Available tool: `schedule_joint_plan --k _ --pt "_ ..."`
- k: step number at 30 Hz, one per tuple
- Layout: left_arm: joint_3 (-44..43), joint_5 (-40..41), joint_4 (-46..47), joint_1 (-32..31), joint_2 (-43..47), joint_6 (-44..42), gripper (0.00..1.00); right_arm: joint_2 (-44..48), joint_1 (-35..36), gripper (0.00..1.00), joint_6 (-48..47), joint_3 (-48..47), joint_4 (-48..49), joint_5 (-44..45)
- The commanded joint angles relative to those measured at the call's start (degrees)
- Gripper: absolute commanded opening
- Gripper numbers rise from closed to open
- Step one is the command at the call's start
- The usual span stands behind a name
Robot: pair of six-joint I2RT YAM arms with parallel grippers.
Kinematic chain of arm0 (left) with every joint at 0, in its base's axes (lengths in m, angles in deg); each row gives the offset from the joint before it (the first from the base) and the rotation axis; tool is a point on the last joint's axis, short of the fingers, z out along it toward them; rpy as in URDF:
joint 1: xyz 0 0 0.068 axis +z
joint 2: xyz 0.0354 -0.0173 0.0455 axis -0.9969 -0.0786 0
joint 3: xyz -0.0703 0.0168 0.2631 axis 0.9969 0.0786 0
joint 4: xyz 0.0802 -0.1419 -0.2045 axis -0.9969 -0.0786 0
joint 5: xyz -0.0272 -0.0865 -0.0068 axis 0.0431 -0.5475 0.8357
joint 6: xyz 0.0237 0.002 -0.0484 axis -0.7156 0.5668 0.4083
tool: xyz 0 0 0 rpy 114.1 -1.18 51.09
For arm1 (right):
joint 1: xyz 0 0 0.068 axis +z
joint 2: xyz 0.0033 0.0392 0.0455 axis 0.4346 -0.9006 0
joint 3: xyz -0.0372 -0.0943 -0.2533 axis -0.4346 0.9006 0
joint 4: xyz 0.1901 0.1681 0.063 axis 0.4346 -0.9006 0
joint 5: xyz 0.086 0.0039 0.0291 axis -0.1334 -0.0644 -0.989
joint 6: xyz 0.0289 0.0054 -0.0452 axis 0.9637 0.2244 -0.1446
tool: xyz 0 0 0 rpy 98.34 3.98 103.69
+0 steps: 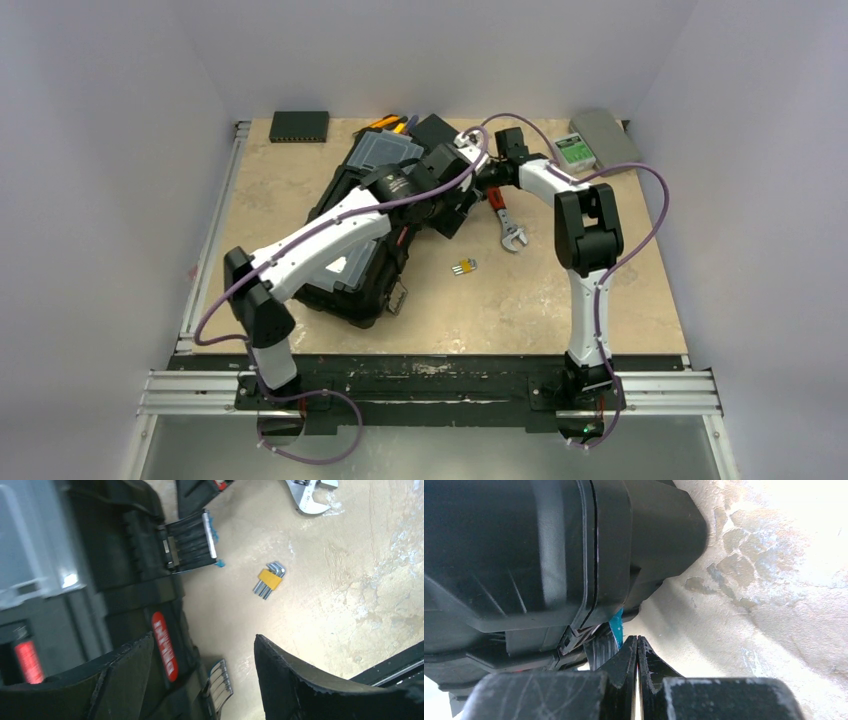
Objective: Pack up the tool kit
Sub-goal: Close the toolbox at the center of the board.
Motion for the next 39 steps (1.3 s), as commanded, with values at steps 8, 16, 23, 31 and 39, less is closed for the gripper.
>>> schedule_joint_plan --k 8,16,23,31,39 --pt "-9.1 -1.8 1.0 0.4 -15.8 -3.4 0.67 4.8 1.6 0.00 1.7 2.0 -0.3 -4.4" --pt "-12.5 -0.7 -0.2 3.2 -20.1 -2.3 0.62 5.5 1.5 0.00 1.5 2.0 -0.6 -4.4" --pt "-12.9 -2.7 2.5 4.5 -23.3 -4.1 0.58 5.4 1.6 0.00 1.4 1.9 -0.8 -4.5" --pt "-13.8 -3.5 3.0 4.8 -26.1 -5.4 0.58 5.4 1.6 0.00 1.2 1.6 -1.4 -4.3" --pt "-13.8 -0.9 4.1 6.0 -27.5 -6.3 0.41 6.5 1.6 0.00 1.1 1.7 -1.8 -4.0"
